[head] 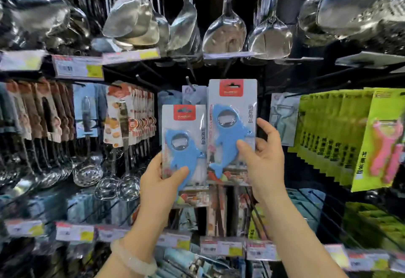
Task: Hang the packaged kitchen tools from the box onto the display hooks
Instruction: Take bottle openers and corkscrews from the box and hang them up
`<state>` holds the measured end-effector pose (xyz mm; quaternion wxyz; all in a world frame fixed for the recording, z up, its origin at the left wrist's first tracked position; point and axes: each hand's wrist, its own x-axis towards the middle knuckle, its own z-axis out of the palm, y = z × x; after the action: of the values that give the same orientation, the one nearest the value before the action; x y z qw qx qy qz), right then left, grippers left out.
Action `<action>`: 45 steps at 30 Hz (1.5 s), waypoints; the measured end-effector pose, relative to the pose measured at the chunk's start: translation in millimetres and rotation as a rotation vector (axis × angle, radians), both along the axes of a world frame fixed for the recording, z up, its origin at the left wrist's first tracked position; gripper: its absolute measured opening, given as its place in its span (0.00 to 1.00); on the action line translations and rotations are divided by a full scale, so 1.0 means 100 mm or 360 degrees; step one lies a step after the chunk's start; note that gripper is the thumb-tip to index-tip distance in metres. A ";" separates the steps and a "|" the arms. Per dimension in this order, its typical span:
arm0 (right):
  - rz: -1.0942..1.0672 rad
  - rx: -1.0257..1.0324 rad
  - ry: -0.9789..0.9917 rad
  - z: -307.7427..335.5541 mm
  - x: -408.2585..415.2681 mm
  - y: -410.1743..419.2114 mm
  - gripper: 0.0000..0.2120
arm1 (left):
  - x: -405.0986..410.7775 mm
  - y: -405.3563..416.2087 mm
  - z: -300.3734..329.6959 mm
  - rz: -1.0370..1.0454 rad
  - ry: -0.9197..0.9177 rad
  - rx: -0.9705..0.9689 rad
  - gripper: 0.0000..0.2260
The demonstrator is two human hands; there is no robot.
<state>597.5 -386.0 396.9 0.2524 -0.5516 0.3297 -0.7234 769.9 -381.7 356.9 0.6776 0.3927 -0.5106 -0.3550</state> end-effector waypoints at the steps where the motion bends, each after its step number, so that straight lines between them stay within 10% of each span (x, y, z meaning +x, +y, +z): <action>1: -0.0017 -0.0015 0.0008 0.04 0.01 -0.04 0.24 | 0.02 -0.04 0.01 0.0007 0.0006 -0.0003 0.19; 25: -0.0520 0.0312 0.0577 -0.01 0.17 -0.69 0.31 | 0.25 -0.48 -0.15 -0.0065 0.0047 0.0041 0.19; 31: 0.0011 0.0298 0.0419 -0.61 0.45 -0.38 0.30 | 0.04 -0.44 -0.21 -0.0271 -0.0181 -0.0111 0.22; 45: -0.0394 -0.0067 0.0343 0.03 0.19 -0.25 0.30 | -0.41 -0.43 0.41 -0.0403 -0.0182 -0.0420 0.30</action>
<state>616.9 -410.8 399.8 0.1129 -0.5863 0.4052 -0.6923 729.2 -425.0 398.2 0.6430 0.2526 -0.6357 -0.3444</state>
